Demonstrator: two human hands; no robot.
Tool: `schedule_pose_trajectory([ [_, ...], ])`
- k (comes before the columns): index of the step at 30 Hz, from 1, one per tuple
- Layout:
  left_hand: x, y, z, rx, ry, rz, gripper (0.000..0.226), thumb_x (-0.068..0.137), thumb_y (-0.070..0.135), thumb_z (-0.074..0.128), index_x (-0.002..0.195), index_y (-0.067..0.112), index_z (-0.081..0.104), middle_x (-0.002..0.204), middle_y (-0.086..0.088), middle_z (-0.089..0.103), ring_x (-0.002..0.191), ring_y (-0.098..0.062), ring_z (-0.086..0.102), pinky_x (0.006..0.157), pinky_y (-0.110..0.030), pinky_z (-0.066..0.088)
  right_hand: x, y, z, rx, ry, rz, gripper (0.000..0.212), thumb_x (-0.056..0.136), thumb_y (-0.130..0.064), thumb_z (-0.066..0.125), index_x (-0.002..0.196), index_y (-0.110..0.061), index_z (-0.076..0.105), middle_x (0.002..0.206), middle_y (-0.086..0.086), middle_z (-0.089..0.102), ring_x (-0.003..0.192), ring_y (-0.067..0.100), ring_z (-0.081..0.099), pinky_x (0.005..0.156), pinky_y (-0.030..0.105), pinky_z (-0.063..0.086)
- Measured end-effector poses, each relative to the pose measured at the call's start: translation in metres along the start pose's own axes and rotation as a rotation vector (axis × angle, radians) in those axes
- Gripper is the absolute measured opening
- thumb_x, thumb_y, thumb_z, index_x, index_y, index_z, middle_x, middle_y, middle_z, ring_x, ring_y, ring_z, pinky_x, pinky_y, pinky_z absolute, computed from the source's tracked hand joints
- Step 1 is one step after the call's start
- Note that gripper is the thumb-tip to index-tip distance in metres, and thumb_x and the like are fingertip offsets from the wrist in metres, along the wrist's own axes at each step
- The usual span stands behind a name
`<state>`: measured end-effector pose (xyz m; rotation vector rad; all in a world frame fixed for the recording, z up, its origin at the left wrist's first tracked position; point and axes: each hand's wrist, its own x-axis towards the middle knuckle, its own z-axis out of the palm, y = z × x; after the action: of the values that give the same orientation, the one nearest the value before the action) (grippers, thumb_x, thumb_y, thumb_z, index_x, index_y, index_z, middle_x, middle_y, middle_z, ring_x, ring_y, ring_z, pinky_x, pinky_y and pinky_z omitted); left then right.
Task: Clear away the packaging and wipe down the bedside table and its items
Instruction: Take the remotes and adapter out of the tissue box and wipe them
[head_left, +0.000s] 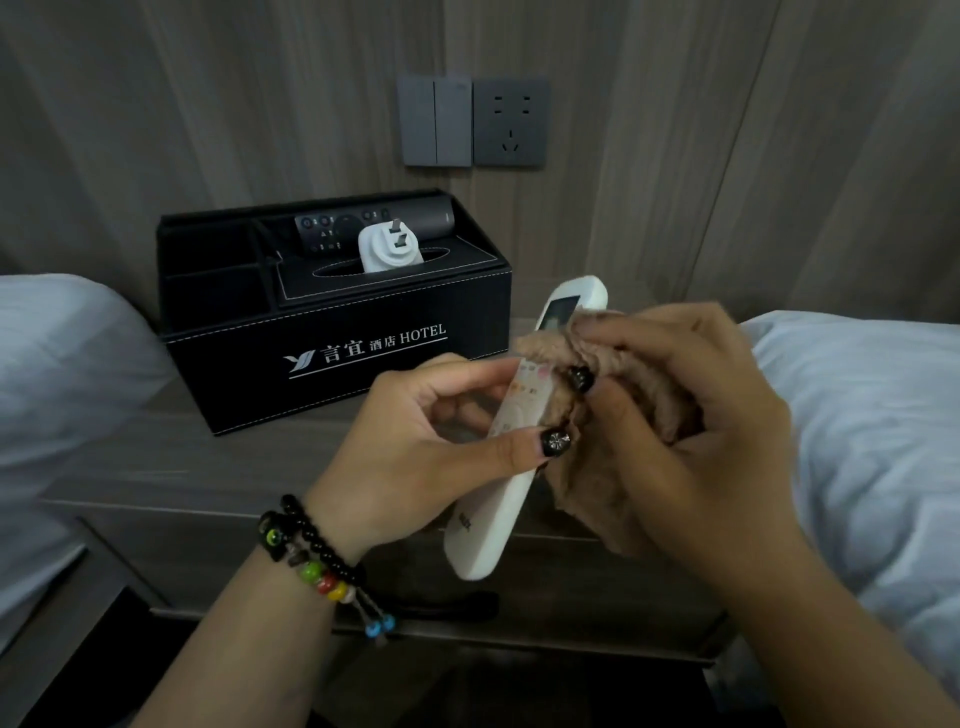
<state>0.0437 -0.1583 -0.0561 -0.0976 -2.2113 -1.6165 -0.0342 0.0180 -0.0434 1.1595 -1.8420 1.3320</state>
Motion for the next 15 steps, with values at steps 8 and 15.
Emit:
schedule_pose_trajectory([
  [8,-0.004,0.009,-0.002,-0.458,-0.335,-0.192,0.059,0.067,0.037,0.081,0.113,0.003,0.067,0.099,-0.011,0.072,0.088,-0.023,0.071,0.073,-0.027,0.056,0.013,-0.003,-0.010,0.356,0.157,0.357,0.025,0.090,-0.007,0.063,0.100,-0.030,0.066,0.093,-0.014,0.069,0.088,-0.001,0.064,0.073,0.013,0.050],
  [15,-0.003,0.009,0.002,-0.742,-0.297,-0.251,0.053,0.064,0.033,0.083,0.107,0.004,0.071,0.090,-0.017,0.071,0.077,-0.024,0.071,0.063,-0.034,0.058,0.009,0.003,-0.010,0.467,0.058,0.555,0.020,0.091,-0.014,0.063,0.098,-0.031,0.070,0.095,-0.005,0.072,0.091,0.013,0.070,0.074,0.035,0.059],
])
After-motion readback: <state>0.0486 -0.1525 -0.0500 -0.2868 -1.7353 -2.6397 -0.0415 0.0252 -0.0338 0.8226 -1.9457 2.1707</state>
